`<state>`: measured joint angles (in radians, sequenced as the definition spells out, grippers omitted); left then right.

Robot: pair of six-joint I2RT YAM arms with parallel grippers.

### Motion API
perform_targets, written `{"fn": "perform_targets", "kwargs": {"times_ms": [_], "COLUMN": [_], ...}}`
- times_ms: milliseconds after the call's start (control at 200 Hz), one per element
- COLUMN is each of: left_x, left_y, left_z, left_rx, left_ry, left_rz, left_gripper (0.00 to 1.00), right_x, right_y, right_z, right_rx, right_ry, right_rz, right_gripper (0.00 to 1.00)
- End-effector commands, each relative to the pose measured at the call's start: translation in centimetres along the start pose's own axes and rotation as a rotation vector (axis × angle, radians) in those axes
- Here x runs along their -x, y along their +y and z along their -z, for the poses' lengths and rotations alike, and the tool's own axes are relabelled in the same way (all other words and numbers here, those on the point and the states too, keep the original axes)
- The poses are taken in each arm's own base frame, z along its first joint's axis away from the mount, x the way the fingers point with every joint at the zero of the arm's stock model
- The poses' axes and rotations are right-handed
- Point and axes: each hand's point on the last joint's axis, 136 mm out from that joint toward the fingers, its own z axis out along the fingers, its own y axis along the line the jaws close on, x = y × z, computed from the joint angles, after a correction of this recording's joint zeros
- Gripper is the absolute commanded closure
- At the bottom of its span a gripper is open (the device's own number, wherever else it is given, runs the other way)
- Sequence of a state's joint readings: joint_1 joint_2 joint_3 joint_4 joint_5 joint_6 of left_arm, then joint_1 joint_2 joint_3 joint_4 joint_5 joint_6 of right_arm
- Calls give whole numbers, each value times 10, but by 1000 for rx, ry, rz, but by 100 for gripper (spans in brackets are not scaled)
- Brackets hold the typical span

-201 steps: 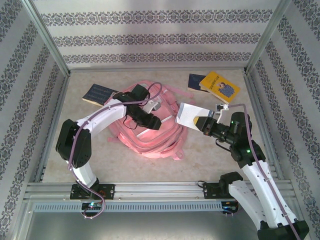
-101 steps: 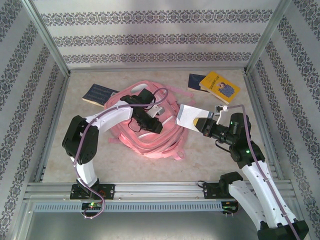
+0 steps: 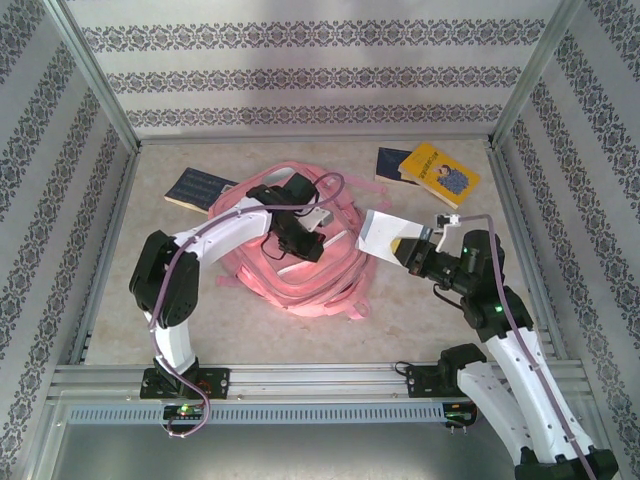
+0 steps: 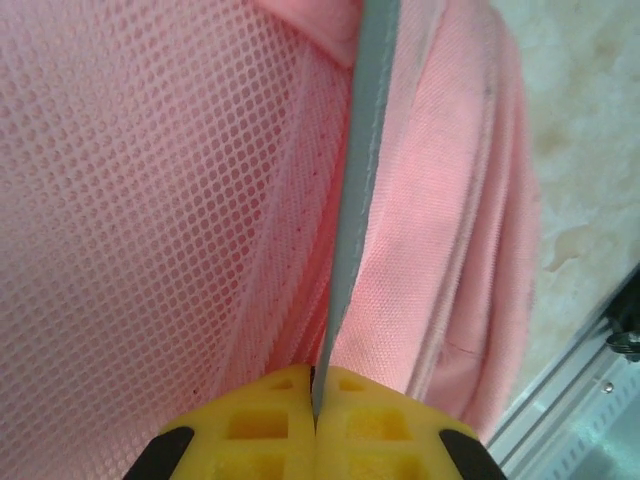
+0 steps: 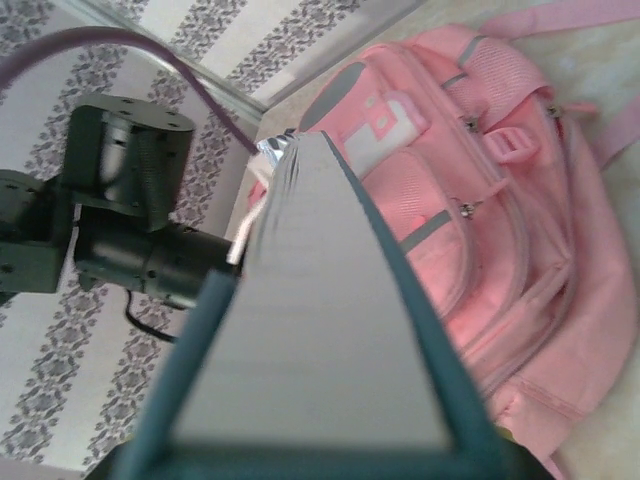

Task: Pack the student bag

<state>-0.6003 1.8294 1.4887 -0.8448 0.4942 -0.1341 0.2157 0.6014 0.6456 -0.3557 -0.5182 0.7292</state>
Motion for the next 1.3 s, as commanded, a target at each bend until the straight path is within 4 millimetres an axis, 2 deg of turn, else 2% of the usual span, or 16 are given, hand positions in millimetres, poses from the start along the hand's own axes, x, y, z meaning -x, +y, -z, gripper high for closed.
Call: {"fn": "perform_targets", "kwargs": {"times_ms": [0,90,205,320,520,719,989,1139,1294], "left_x": [26,38,51,61,69,73,69,64,65], "left_y": [-34,-44,-51,-57,-69,-84,-98,-106,-105], "left_z": [76,118,167,196,200,204,208,211,214], "left_rx": [-63,-88,-150,-237,-347,-459,-578,-639,-681], "left_ry": [-182,-299,-451,-536,-533,-552,-539,-532,-531], "left_rz": [-80,-88,-82,-77,-104,-145,-213,-262,-282], "left_gripper": [100,100,100,100,100,100,100,100,100], "right_x": [19,20,18,14,-11,-33,-26,-18,-22], "right_y": [-8,-18,-23,-21,-16,7,35,29,15], "right_z": [20,27,26,20,-16,-51,-93,-123,-162], "right_rx": [-105,-174,-182,-130,7,101,162,113,15], "right_ry": [-121,-144,-152,-149,-35,61,69,64,65], "right_rz": [19,-1,-40,-73,-199,-246,-333,-398,-522], "right_gripper": [100,100,100,100,100,100,100,100,100]}}
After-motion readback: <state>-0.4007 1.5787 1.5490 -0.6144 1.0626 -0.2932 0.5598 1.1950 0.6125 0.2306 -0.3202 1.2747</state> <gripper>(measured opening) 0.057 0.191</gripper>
